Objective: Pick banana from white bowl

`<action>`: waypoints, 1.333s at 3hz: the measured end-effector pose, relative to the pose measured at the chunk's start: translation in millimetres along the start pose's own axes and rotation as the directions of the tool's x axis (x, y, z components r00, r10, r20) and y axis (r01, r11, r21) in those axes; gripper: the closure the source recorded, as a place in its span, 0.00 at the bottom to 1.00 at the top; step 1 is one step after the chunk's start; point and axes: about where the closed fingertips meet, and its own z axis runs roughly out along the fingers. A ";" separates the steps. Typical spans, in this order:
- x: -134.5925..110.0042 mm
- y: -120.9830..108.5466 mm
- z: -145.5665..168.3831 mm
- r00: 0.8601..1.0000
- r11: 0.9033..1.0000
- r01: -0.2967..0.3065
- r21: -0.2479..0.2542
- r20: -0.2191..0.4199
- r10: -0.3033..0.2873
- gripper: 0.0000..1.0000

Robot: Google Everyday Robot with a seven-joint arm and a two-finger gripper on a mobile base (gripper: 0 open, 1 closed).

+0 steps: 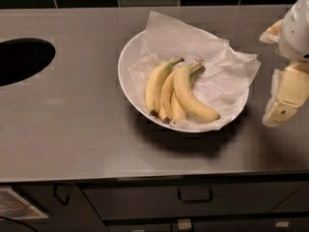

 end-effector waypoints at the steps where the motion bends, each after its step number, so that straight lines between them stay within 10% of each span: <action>1: 0.0 0.0 0.0 1.000 1.000 0.000 0.000 0.000 0.000 0.00; 3: -38.5 -10.4 25.1 0.988 0.997 -0.081 0.007 0.135 0.080 0.00; 4: -71.3 -26.4 39.5 0.960 0.984 -0.177 0.021 0.223 0.168 0.00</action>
Offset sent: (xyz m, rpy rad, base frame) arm 0.0185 0.0227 -0.0192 0.1191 -0.0172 -0.0216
